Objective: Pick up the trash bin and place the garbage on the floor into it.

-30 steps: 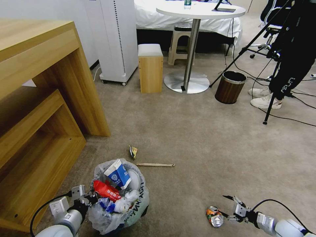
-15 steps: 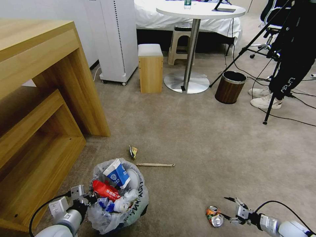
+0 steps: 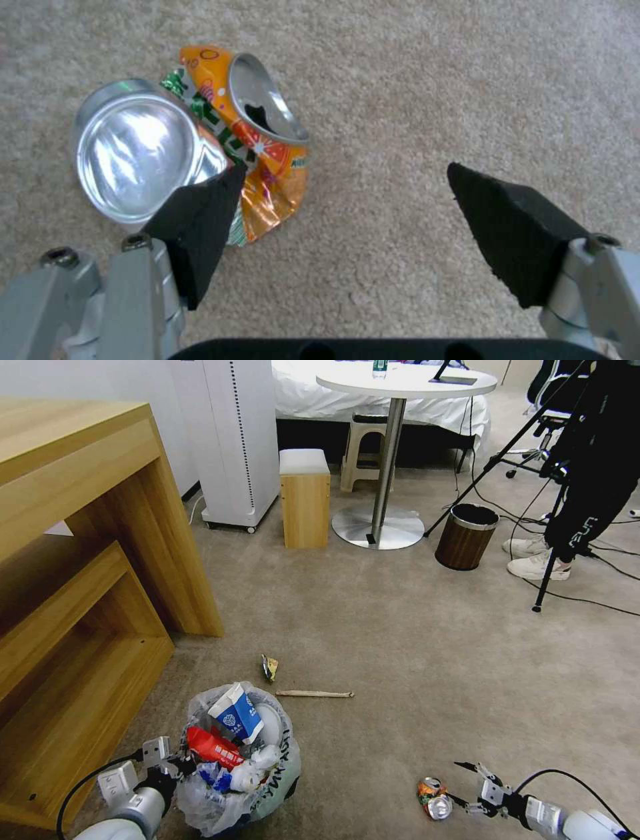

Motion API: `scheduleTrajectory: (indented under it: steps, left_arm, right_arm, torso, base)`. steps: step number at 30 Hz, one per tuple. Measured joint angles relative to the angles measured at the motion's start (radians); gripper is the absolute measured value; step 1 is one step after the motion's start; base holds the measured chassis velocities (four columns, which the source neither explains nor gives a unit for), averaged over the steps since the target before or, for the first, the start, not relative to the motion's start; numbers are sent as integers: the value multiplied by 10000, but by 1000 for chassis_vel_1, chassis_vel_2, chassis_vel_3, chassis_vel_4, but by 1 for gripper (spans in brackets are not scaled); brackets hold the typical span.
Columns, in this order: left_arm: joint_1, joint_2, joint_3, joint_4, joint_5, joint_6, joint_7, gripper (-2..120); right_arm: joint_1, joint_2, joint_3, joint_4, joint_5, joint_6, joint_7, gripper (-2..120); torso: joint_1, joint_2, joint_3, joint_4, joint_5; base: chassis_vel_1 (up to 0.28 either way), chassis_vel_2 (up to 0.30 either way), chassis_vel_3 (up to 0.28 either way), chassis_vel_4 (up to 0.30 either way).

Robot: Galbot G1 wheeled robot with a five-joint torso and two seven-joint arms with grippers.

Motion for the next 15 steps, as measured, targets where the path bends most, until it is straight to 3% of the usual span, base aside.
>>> scheduleTrajectory:
  steps: [15]
  left_arm:
    - [77, -145, 46, -148, 103, -64, -1, 0]
  right_arm:
    - [423, 323, -442, -180, -7, -7, 48, 78]
  torso:
    - [0, 0, 0, 0, -1]
  base:
    - [0, 0, 0, 0]
